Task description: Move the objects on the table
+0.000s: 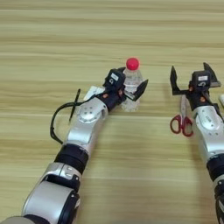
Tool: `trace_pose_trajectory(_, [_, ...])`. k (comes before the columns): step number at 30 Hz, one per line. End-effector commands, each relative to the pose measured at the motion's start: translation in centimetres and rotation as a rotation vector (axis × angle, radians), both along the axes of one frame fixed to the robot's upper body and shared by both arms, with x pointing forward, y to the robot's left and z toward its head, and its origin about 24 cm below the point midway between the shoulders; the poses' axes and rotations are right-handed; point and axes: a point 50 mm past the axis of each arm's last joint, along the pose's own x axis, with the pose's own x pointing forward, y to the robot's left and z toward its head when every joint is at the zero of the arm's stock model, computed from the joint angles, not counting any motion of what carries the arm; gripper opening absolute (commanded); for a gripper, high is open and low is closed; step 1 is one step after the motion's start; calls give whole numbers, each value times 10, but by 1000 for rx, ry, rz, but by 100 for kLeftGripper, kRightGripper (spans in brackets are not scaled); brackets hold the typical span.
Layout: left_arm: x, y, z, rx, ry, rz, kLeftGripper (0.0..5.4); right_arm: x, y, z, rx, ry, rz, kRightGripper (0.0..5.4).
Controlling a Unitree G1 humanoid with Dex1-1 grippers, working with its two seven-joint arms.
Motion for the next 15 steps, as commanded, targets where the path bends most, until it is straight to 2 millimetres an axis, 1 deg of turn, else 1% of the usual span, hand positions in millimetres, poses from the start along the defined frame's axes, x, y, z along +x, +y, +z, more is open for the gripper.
trace_pose_trajectory(1, [0,-2,4,-1,-21,-11,412,-1,0,-2,2,16,-8,540])
trace_pose_trajectory(8, [0,-1,5,-8,-26,-10,356,-1,0,-2,2,16,-8,540])
trace_pose_trajectory(15, [-2,1,9,-18,-40,-3,329,-1,0,-2,-8,13,-7,540])
